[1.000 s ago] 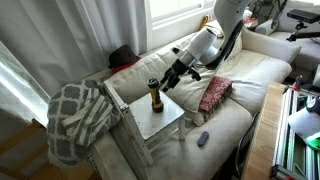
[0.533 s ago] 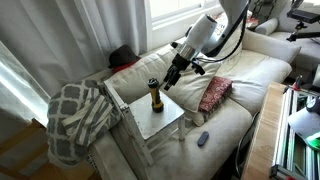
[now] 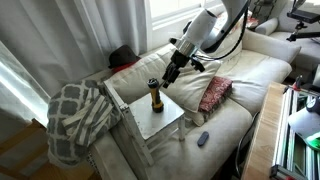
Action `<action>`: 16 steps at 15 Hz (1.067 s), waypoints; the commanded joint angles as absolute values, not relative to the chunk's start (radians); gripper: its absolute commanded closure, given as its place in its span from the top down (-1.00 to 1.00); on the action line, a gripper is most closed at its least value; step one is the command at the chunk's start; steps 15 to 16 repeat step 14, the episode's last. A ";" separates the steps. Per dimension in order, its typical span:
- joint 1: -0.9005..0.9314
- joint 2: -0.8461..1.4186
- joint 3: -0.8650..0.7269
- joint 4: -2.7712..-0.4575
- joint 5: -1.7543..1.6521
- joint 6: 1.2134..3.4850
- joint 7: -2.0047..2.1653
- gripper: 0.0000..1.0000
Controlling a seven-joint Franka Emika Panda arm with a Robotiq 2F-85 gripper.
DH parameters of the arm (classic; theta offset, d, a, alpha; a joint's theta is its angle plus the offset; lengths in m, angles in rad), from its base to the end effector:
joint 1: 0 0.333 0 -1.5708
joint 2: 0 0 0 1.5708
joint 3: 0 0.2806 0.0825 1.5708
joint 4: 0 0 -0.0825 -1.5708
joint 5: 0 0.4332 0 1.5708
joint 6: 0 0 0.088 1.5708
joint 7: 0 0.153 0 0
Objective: Place the torch upright on the seat of the white chair.
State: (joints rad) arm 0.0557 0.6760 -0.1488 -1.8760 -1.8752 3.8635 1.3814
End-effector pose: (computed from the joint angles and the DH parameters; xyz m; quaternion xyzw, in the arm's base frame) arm 0.5478 0.1054 0.1002 -0.8946 -0.3060 -0.2382 0.2221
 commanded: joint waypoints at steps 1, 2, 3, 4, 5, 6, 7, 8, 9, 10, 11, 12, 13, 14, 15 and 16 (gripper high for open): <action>0.025 0.656 -0.125 -1.904 -1.830 3.858 1.310 1.00; 0.018 0.650 -0.120 -1.911 -1.815 3.852 1.292 1.00; 0.010 0.648 -0.113 -1.915 -1.795 3.848 1.265 1.00; -0.001 0.647 -0.104 -1.922 -1.765 3.843 1.229 1.00; -0.009 0.645 -0.097 -1.928 -1.736 3.835 1.196 1.00; -0.018 0.646 -0.090 -1.934 -1.705 3.834 1.162 1.00; -0.020 0.649 -0.090 -1.938 -1.678 3.834 1.135 1.00; 0.004 0.667 -0.111 -1.893 -1.733 3.860 1.208 1.00; -0.001 0.667 -0.108 -1.897 -1.715 3.860 1.186 1.00; -0.004 0.667 -0.106 -1.899 -1.709 3.860 1.176 1.00; -0.005 0.667 -0.105 -1.900 -1.707 3.860 1.175 1.00; -0.006 0.667 -0.105 -1.900 -1.706 3.860 1.174 1.00; -0.006 0.667 -0.104 -1.900 -1.706 3.859 1.174 1.00; -0.006 0.667 -0.104 -1.901 -1.706 3.859 1.174 1.00; -0.006 0.667 -0.104 -1.901 -1.706 3.859 1.174 1.00; -0.006 0.667 -0.104 -1.901 -1.706 3.859 1.174 1.00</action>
